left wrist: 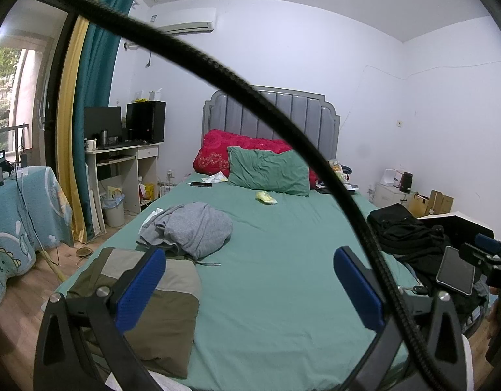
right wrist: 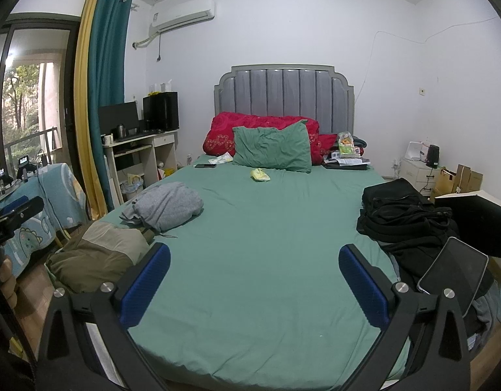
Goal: Fold large clothes
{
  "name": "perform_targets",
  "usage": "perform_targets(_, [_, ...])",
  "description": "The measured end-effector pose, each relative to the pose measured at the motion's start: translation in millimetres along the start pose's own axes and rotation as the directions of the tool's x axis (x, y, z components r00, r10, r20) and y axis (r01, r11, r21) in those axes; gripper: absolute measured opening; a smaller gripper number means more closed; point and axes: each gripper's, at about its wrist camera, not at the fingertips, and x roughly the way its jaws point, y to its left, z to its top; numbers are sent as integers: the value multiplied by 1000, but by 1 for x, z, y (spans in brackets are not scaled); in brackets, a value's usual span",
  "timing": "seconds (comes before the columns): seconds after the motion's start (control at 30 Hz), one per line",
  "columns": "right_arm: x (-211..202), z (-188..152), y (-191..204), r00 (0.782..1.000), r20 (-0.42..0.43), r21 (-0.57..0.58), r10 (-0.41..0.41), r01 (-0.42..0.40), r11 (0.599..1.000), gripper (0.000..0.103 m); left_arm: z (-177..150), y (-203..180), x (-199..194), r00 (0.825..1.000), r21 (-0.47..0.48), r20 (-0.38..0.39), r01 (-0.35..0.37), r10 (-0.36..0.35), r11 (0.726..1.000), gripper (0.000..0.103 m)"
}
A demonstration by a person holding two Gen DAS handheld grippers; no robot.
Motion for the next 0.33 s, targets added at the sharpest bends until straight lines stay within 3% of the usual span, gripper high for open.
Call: perform_targets(0.33, [1,0,0,1000,-4,1,-2,2,1000,103,2,2,5,1000,1,-5,7,-7,1000,103])
